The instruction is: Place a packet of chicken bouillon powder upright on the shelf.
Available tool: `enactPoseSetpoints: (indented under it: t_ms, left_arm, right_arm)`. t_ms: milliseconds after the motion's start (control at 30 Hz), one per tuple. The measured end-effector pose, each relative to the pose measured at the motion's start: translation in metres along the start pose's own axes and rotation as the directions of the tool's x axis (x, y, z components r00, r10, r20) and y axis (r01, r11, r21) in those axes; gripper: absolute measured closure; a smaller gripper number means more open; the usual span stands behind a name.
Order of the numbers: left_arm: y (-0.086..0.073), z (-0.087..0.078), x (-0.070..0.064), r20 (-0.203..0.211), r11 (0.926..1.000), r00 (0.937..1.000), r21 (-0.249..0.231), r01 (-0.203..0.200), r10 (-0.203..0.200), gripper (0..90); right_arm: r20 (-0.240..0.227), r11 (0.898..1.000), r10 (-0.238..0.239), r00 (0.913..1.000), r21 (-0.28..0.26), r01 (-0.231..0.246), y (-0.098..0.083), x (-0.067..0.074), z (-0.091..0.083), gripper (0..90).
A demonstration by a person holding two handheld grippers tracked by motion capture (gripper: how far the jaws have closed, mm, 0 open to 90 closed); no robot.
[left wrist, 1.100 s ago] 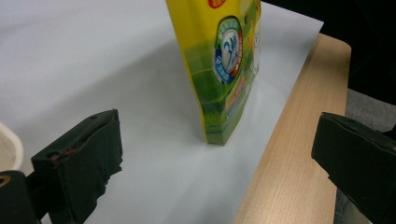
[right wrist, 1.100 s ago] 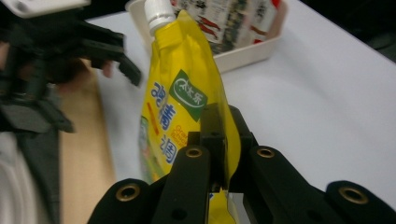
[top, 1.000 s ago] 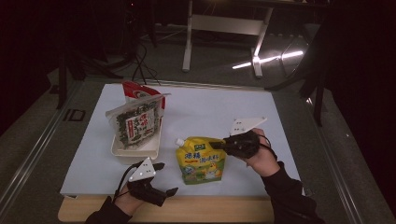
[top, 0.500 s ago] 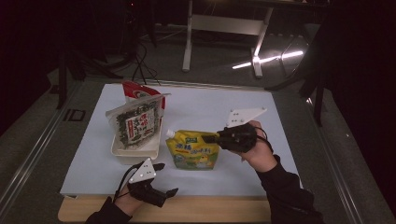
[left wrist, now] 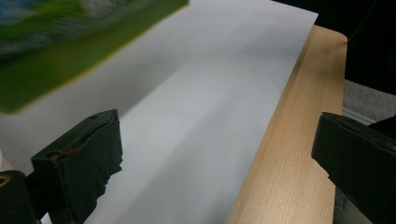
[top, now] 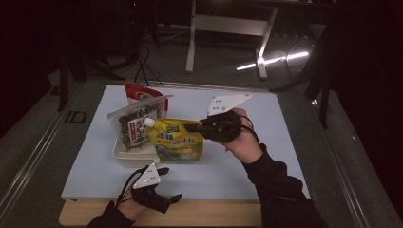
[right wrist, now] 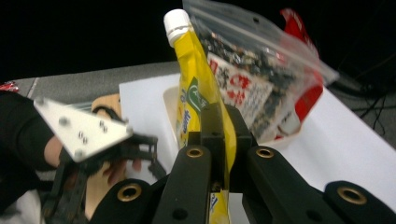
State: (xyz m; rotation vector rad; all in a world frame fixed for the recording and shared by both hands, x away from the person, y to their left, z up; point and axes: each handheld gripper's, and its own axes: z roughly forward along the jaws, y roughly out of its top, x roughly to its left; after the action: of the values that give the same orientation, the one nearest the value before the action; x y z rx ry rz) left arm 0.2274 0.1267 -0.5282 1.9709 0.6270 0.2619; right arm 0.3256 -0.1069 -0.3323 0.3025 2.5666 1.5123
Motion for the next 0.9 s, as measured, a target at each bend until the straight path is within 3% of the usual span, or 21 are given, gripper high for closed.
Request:
enactPoseSetpoints:
  t_ms: [433,900]
  left_arm:
    - [-0.003,0.005,-0.006,0.019,0.9993,0.9996,0.028,-0.023,0.023,2.8]
    - [-0.003,0.003,-0.007,0.026,0.9994,0.9994,0.027,-0.024,0.023,2.8]
  right_arm:
    - [-0.018,0.999,-0.035,0.9992,-0.029,0.034,0.023,0.007,0.044,90.0]
    - [-0.108,0.999,-0.022,0.9939,-0.05,0.017,0.036,0.011,0.109,90.0]
